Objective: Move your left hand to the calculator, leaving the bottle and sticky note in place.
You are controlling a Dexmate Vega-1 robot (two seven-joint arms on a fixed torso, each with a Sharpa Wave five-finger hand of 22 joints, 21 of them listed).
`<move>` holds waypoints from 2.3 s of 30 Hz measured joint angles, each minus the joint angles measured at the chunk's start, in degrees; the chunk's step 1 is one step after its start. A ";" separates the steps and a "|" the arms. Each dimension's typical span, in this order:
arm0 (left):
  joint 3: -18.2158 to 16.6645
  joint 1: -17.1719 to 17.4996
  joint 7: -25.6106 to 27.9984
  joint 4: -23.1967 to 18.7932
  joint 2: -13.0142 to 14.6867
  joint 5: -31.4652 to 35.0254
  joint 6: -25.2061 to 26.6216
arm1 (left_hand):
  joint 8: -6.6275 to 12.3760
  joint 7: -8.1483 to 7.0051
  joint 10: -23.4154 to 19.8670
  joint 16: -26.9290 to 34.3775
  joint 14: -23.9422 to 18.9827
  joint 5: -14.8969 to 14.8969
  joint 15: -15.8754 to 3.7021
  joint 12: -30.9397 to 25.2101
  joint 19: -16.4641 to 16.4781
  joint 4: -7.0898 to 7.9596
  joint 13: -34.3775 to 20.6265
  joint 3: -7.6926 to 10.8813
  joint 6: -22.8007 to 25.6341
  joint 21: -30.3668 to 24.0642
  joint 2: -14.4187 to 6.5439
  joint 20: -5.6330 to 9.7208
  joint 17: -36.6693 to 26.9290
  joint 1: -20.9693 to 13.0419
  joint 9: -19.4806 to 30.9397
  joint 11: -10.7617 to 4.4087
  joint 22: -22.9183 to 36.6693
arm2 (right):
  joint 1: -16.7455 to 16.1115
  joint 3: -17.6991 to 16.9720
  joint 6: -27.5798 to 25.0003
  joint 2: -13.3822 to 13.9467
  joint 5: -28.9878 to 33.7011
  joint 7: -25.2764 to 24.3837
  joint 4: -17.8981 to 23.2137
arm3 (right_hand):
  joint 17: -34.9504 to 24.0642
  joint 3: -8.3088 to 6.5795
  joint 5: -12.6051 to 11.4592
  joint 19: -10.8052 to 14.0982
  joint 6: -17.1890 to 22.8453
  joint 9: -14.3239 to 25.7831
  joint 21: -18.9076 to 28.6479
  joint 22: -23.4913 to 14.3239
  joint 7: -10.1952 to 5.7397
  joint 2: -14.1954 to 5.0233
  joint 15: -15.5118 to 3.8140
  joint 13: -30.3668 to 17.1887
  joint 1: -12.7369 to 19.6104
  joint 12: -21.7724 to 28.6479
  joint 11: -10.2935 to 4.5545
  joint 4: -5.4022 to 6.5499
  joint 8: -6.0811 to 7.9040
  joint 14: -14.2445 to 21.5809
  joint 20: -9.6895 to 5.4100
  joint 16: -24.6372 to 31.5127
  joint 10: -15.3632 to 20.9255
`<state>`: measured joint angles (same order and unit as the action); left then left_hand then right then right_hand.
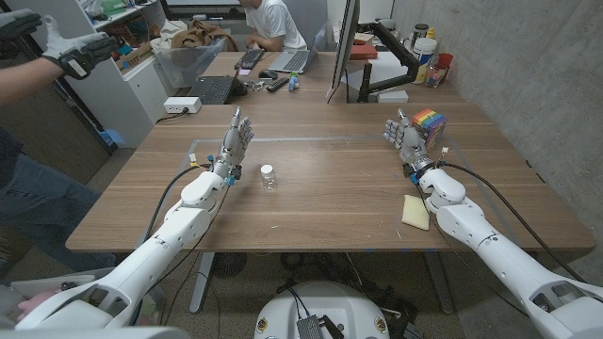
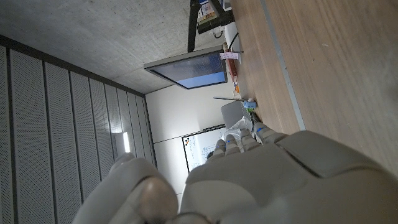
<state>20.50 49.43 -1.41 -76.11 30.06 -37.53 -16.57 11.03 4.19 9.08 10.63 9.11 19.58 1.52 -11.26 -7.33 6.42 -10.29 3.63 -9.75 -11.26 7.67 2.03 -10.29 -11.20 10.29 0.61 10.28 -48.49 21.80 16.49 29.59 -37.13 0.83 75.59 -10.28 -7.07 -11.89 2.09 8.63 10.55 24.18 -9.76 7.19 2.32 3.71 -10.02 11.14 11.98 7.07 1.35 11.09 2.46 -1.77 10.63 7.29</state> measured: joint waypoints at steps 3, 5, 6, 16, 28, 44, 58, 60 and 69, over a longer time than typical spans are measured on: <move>-0.15 0.17 0.02 -0.19 0.07 -0.10 0.00 | 0.00 0.00 0.00 0.01 0.00 0.00 0.00 0.00 0.00 0.00 0.00 0.00 0.00 0.00 0.00 0.00 0.00 0.00 0.00 0.00 0.00 | -0.07 0.25 -0.02 0.23 0.00 -0.24 0.38 | 0.00 0.00 0.00 0.00 -0.01 0.00 0.00 0.00 -0.01 0.00 0.00 0.00 0.00 0.00 0.00 0.00 0.00 0.00 0.00 0.00 0.00; -0.29 0.31 0.02 -0.30 0.09 -0.17 0.00 | 0.00 0.00 0.00 0.01 0.00 0.00 0.00 0.00 0.00 0.00 0.00 0.00 0.00 0.00 0.00 0.00 0.00 0.00 0.00 0.00 0.00 | -0.08 0.45 -0.07 0.43 -0.04 -0.60 0.64 | 0.00 0.00 0.00 0.00 0.19 0.00 0.00 0.00 -0.22 0.00 0.00 0.00 0.00 0.00 0.00 0.00 0.00 0.00 0.01 0.00 0.00; -0.33 0.34 0.02 -0.32 0.10 -0.17 0.00 | 0.11 0.00 0.00 0.01 0.00 0.00 0.00 0.00 0.00 0.00 0.00 0.00 0.00 0.00 0.00 0.00 0.00 0.00 0.00 0.00 0.00 | -0.08 0.52 -0.08 0.52 -0.08 -0.69 0.74 | 0.00 0.00 0.00 0.00 0.19 0.00 0.00 0.00 -0.23 0.00 -0.01 0.00 0.00 0.00 0.00 0.00 0.00 0.00 0.01 0.00 0.00; -0.46 0.33 0.07 -0.49 0.11 0.05 0.09 | 0.22 -0.01 0.00 0.02 0.00 0.39 0.00 0.00 -0.05 0.00 0.00 0.00 0.01 0.00 -0.30 0.05 0.01 -0.30 -0.01 0.00 -0.01 | 0.31 1.49 -0.02 1.19 -0.82 -1.00 0.95 | 0.01 0.00 0.00 0.01 0.18 -0.01 0.00 0.01 -0.23 0.00 -0.02 0.01 0.00 0.00 0.20 0.00 0.00 0.00 0.01 0.00 0.20; 0.08 -0.81 0.08 -0.20 -0.04 0.98 0.57 | 0.22 -0.21 -0.01 0.02 0.00 0.39 0.00 0.00 -0.51 -0.01 0.01 0.00 -0.20 0.00 -0.75 -0.09 0.01 -0.75 -0.02 0.00 -0.01 | 0.52 2.10 0.62 1.98 -1.63 -1.21 0.93 | 0.01 0.00 0.00 0.01 0.36 -0.01 -0.24 0.01 -0.41 0.00 -0.02 -0.27 -0.01 0.00 0.20 0.00 0.00 0.00 0.02 0.00 0.20; 1.19 -1.84 0.21 -0.23 -0.37 2.37 1.56 | 0.22 -0.21 -0.01 0.01 -0.01 0.88 0.00 -0.22 -0.51 -0.01 0.01 0.00 -0.19 0.00 -1.28 -0.09 0.02 -1.28 -0.02 0.00 -0.02 | 1.38 2.85 1.72 2.14 -2.57 -0.54 -0.88 | 0.02 0.01 0.00 0.01 0.49 -0.02 -0.68 0.02 -0.55 0.00 -0.03 -0.26 -0.01 0.00 0.19 -0.01 0.00 0.00 0.02 0.00 0.19; 2.09 -2.37 0.76 -1.01 0.49 4.32 2.28 | 0.22 -0.24 -0.33 0.01 -0.84 0.88 -0.24 -0.22 -0.33 -0.17 -0.16 0.16 -0.16 -0.22 -2.20 -0.23 0.03 -2.19 0.27 -0.33 -0.03 | 2.50 3.07 2.00 1.86 -2.86 0.06 -2.68 | 0.02 0.01 0.00 0.42 0.89 -0.02 -1.18 -0.26 -0.95 0.00 -0.24 -0.25 -0.01 0.00 -0.56 -0.01 0.00 0.21 -0.39 0.00 0.65; 2.12 -2.37 0.79 -1.17 0.67 4.47 2.33 | 0.22 -0.42 -0.33 0.01 -0.84 0.88 -0.24 -0.22 -0.26 -0.17 -0.26 0.16 0.02 -0.22 -2.27 -0.30 0.03 -2.26 0.27 -0.33 -0.03 | 2.70 3.11 2.00 1.78 -2.88 0.09 -2.92 | 0.02 0.01 0.01 0.42 0.89 -0.02 -1.34 -0.26 -0.95 0.00 -0.24 -0.25 -0.01 0.00 -0.63 -0.01 0.00 0.21 -0.39 -0.01 0.58; 1.98 -1.75 1.43 -2.51 1.90 4.99 2.72 | 0.22 -0.42 -0.64 0.01 -0.92 0.88 -0.16 -0.22 0.05 -0.42 -0.26 0.39 0.02 -0.22 -2.80 -0.62 0.03 -2.79 0.26 -0.63 -0.03 | 3.35 3.37 1.79 1.48 -2.78 0.15 -3.64 | 0.03 0.01 0.01 0.42 0.89 -0.02 -1.34 -0.26 -0.95 -0.02 -0.24 -0.25 0.01 0.00 -0.63 -0.01 0.00 0.21 -0.38 0.00 0.58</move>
<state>22.48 47.68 0.02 -78.62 31.96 -32.54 -13.85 11.25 3.77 8.43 10.64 8.19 20.46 1.36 -11.47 -7.27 6.00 -10.55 4.02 -9.72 -11.48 4.88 1.42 -10.26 -13.99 10.55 -0.02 10.25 -45.13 25.18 18.28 31.07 -39.91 0.98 71.95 -10.26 -7.06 -11.89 2.51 9.52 10.53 22.84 -10.01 6.24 2.30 3.47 -10.27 11.15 11.97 6.44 1.34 11.09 2.67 -2.16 10.62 7.87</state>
